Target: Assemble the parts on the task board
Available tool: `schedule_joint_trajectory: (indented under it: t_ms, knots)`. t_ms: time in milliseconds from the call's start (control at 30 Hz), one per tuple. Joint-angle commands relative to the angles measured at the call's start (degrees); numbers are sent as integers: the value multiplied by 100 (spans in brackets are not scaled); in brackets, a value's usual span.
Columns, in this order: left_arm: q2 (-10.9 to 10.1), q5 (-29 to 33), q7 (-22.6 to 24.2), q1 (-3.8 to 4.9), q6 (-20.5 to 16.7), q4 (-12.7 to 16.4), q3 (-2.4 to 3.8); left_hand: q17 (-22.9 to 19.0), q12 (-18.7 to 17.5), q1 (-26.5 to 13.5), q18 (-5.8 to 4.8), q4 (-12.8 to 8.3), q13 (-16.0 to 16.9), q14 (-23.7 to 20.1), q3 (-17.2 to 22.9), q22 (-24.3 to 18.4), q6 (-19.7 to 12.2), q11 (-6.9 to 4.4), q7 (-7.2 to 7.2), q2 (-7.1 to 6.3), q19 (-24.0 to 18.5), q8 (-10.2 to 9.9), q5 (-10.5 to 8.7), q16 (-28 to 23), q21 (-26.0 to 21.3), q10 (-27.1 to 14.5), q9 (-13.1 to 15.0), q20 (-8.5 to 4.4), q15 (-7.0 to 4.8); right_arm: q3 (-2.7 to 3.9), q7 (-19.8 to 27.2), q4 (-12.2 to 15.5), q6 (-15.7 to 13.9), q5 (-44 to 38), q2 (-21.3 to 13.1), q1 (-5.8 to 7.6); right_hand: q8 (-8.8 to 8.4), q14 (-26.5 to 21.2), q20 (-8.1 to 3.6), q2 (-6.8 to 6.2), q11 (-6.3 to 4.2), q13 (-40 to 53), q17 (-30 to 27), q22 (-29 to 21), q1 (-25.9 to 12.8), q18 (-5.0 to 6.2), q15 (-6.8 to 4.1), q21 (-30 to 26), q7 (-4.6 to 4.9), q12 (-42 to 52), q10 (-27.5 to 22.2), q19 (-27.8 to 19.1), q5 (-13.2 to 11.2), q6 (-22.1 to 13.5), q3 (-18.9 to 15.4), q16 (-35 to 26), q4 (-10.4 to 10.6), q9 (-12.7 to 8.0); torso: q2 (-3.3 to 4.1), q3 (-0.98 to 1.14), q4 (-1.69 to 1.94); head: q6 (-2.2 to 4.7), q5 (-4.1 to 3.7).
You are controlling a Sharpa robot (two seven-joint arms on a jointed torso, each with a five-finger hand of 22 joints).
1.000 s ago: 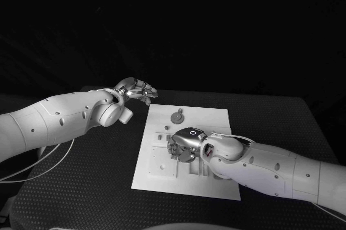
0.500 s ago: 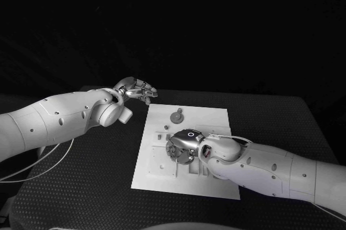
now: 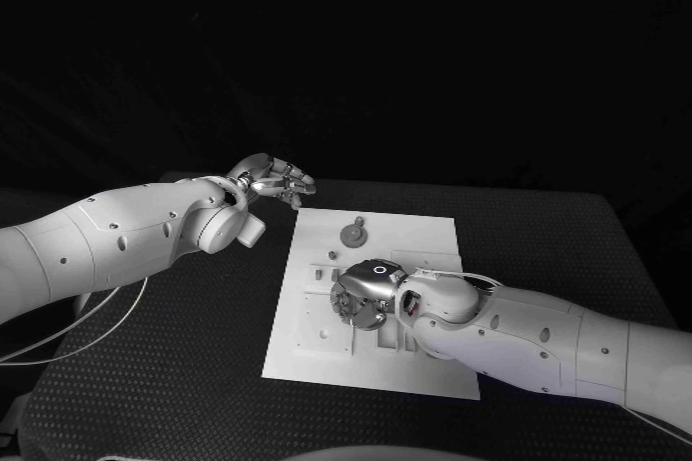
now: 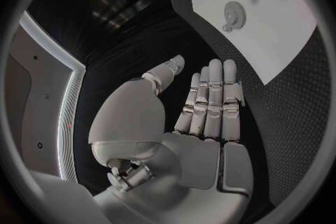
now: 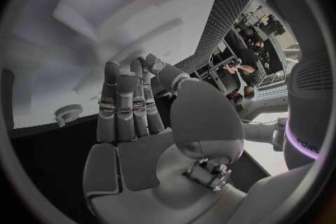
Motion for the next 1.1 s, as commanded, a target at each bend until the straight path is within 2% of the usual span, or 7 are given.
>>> schedule_joint_trajectory:
  t_ms: [33, 200, 267, 333, 500, 833, 1100]
  knots:
    - [-5, 40, 71, 12, 33, 16, 3, 7, -2, -26, 77, 30, -6, 38, -7, 9, -41, 16, 13, -6, 19, 33, 23, -36, -30, -36, -6, -17, 19, -22, -67, -60, -5, 50, -21, -23, -53, -32, 15, -22, 18, 5, -8, 13, -78, -3, 27, -17, 24, -49, -66, 15, 34, -70, -24, -28, 17, -11, -2, -1, -4, 11, -9]
    - [-8, 41, 67, 13, 34, 15, 3, 9, -3, -27, 77, 32, -6, 38, -8, 10, -42, 16, 14, -7, 19, 34, 22, -37, -31, -37, -7, -17, 19, -22, -53, -76, -136, 121, -40, -22, -134, -54, 32, -153, 79, -3, -16, 40, -177, -8, 87, -32, 76, -127, -185, -18, 33, -201, -79, -41, 24, -37, 0, 1, -3, 16, -10]
    - [-8, 41, 67, 13, 33, 15, 3, 10, -3, -27, 77, 32, -7, 38, -8, 10, -43, 16, 14, -8, 19, 34, 22, -38, -32, -38, -7, -17, 19, -22, -27, -83, -176, 199, -43, -22, -192, -67, 37, -236, 110, -9, -12, 59, -230, -5, 117, -33, 118, -172, -257, -27, 33, -305, -114, -35, 24, -55, 0, 1, -3, 15, -12]
    - [-5, 41, 65, 13, 36, 14, 3, 11, -2, -26, 77, 32, -7, 38, -8, 11, -43, 16, 14, -8, 19, 35, 22, -39, -33, -38, -7, -17, 19, -22, -22, -80, -224, 231, -49, -21, -309, -84, 43, -321, 117, 10, -6, 79, -300, -3, 126, -32, 213, -175, -253, -29, 33, -520, -151, -24, 34, -97, 0, 2, -2, 15, -12]
    - [-9, 45, 65, 13, 40, 11, 3, 14, -2, -27, 77, 35, -6, 39, -8, 11, -43, 16, 14, -4, 19, 37, 23, -41, -34, -37, -8, -17, 19, -22, -22, -82, -282, 246, -55, -21, -378, -111, 48, -420, 130, 19, -4, 94, -350, -3, 137, -43, 272, -205, -300, -41, 33, -653, -172, -23, 36, -121, 2, 4, 2, 16, -17]
    - [-18, 50, 66, 13, 39, 7, 3, 18, -1, -24, 77, 36, -6, 39, -8, 13, -45, 15, 14, -4, 20, 40, 23, -44, -36, -37, -9, -17, 19, -22, -33, 1, -395, 275, -173, -7, -404, -160, 61, -504, 157, 34, -6, 113, -397, -3, 163, -64, 305, -246, -363, -71, 33, -722, -175, -29, 41, -124, 2, 4, -2, 27, -28]
    - [-41, 50, 102, 13, 46, -4, 2, 23, 2, -20, 78, 36, -5, 41, -8, 15, -43, 14, 13, -6, 20, 45, 23, -48, -39, -33, -10, -18, 19, -9, 91, 402, -607, 694, -589, 232, -402, -156, 60, -522, 158, 49, -3, 130, -401, -3, 165, -53, 310, -244, -356, -59, 33, -729, -167, -17, 46, -120, -3, 6, -8, 88, -48]
